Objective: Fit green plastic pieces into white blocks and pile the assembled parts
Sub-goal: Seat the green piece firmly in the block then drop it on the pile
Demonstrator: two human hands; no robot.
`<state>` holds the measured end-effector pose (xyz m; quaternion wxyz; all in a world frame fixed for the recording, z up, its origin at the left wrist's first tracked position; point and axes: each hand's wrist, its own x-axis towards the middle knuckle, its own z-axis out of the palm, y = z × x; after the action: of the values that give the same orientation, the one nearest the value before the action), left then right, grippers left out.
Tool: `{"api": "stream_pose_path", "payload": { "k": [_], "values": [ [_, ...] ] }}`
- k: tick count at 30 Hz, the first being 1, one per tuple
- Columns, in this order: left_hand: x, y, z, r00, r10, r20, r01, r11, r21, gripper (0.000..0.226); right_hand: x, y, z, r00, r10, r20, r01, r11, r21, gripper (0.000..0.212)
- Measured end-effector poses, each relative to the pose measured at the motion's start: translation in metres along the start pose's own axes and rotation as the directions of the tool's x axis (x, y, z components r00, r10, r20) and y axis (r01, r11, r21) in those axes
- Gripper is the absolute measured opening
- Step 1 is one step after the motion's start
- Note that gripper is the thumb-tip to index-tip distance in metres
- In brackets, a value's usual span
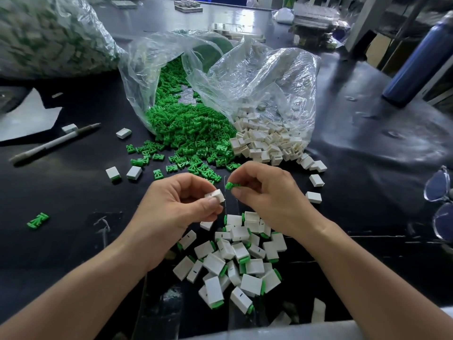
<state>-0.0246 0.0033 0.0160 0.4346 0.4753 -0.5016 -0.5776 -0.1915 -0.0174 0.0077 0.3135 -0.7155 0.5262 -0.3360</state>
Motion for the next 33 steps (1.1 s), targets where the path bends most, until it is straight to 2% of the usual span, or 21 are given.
{"api": "stream_pose_path", "payload": {
  "k": [4, 8, 11, 19, 23, 28, 33],
  "values": [
    [0.000, 0.000, -0.001, 1.000, 0.002, -0.010, -0.001, 1.000, 0.005, 0.008, -0.003, -0.006, -0.001, 1.000, -0.017, -0.011, 0.017, 0.997, 0.073, 0.026],
    [0.000, 0.000, 0.000, 1.000, -0.006, -0.003, 0.006, 1.000, 0.004, 0.012, -0.006, -0.010, -0.001, 0.999, -0.039, 0.011, 0.037, 0.992, 0.122, 0.026],
    [0.000, 0.001, 0.000, 1.000, 0.001, 0.003, -0.001, 1.000, 0.001, 0.022, -0.007, -0.011, 0.001, 0.998, -0.060, 0.023, 0.058, 0.993, 0.100, 0.015],
    [-0.002, 0.000, 0.000, 1.000, 0.019, 0.025, -0.020, 0.998, 0.059, 0.013, -0.012, -0.011, 0.005, 0.990, -0.123, 0.064, 0.122, 0.992, 0.009, 0.008],
    [-0.002, 0.002, -0.001, 0.998, 0.045, 0.033, -0.047, 0.998, 0.049, 0.021, -0.012, -0.013, 0.005, 0.996, -0.043, 0.075, 0.037, 0.997, 0.070, 0.006],
    [-0.002, 0.002, 0.000, 0.998, 0.039, 0.039, -0.041, 0.998, 0.056, 0.014, -0.014, -0.015, 0.001, 0.991, -0.051, 0.128, 0.064, 0.993, -0.102, 0.012],
    [-0.002, 0.005, -0.002, 0.998, -0.008, 0.058, 0.007, 1.000, 0.019, 0.026, -0.015, -0.016, 0.004, 0.990, -0.089, 0.111, 0.090, 0.996, -0.002, 0.014]
  ]
}}
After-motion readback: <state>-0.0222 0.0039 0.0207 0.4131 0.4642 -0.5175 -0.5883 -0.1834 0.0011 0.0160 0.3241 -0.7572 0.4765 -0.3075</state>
